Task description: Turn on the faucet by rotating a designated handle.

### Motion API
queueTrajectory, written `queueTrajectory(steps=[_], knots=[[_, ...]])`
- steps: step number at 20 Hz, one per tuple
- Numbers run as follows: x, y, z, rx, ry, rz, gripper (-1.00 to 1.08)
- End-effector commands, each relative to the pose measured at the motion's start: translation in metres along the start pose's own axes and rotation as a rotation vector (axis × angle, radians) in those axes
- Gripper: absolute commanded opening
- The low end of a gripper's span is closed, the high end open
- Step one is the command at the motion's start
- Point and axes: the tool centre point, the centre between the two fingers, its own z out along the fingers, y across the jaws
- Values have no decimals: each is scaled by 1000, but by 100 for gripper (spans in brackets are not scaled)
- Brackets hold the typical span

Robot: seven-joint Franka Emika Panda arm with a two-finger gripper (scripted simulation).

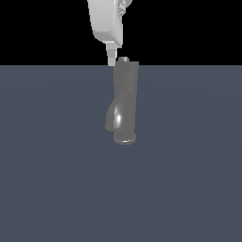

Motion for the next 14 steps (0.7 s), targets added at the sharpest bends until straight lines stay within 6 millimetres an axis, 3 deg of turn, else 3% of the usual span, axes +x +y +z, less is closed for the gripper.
queueTrajectory(steps=[1, 14], knots=[[20, -5, 0, 0, 1, 20, -100], [95, -28, 0, -1, 3, 64, -100]])
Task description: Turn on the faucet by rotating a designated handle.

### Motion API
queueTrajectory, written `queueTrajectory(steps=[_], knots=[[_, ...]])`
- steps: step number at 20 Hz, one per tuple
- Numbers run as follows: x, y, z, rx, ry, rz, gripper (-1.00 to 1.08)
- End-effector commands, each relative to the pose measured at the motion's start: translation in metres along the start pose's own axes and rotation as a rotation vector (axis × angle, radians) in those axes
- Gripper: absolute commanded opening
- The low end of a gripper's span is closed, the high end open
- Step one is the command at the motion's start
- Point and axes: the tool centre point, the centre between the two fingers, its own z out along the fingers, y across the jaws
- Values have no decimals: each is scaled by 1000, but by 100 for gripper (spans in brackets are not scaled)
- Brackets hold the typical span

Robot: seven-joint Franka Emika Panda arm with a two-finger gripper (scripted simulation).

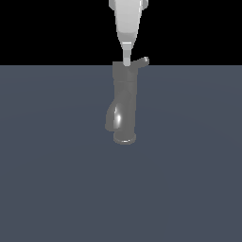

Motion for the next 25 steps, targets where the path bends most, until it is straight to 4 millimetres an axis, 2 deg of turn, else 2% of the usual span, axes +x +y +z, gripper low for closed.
queueTrajectory(steps=[1, 25], knots=[[0, 0, 0, 1, -2, 0, -100], [79, -67, -2, 13, 6, 96, -100]])
